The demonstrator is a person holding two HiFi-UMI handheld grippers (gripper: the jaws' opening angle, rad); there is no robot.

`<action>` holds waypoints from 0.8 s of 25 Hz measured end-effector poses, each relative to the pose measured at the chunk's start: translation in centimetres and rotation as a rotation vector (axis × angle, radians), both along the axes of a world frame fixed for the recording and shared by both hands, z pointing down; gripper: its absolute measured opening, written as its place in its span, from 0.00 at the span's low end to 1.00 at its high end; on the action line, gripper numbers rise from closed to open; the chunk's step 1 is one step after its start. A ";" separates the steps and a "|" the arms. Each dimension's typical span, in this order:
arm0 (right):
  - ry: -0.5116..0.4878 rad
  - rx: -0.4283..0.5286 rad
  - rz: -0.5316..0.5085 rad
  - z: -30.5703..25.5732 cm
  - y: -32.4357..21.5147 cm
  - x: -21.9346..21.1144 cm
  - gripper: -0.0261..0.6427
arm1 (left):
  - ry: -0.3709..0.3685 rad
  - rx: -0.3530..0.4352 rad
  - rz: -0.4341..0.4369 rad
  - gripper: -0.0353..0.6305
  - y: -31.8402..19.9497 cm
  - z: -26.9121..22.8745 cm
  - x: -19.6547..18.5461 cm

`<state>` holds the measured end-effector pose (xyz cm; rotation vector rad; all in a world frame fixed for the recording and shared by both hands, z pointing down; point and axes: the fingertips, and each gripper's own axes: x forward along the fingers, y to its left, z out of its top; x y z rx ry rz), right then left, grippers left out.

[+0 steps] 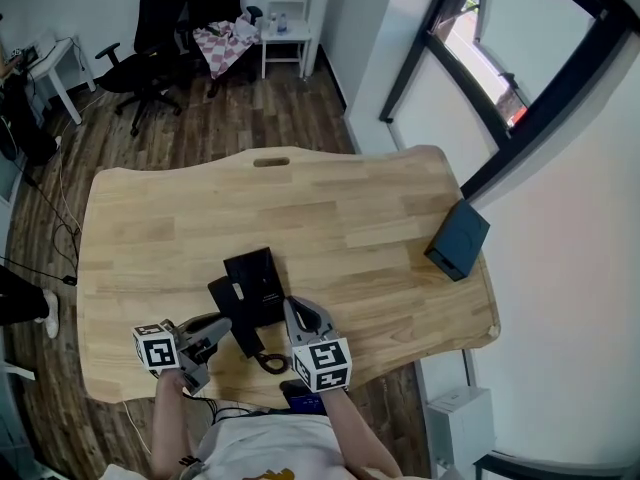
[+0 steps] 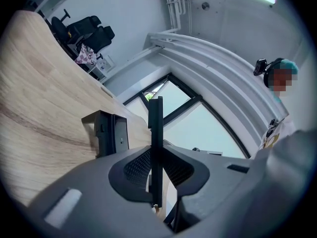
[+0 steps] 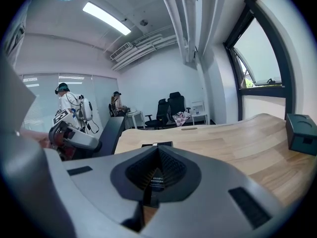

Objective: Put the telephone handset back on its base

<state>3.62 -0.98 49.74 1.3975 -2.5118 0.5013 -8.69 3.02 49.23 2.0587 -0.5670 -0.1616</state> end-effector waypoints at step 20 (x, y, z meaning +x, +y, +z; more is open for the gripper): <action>0.011 -0.057 -0.020 2.7 -2.0 0.4 0.05 | -0.002 -0.059 -0.001 0.16 -1.8 2.8 0.4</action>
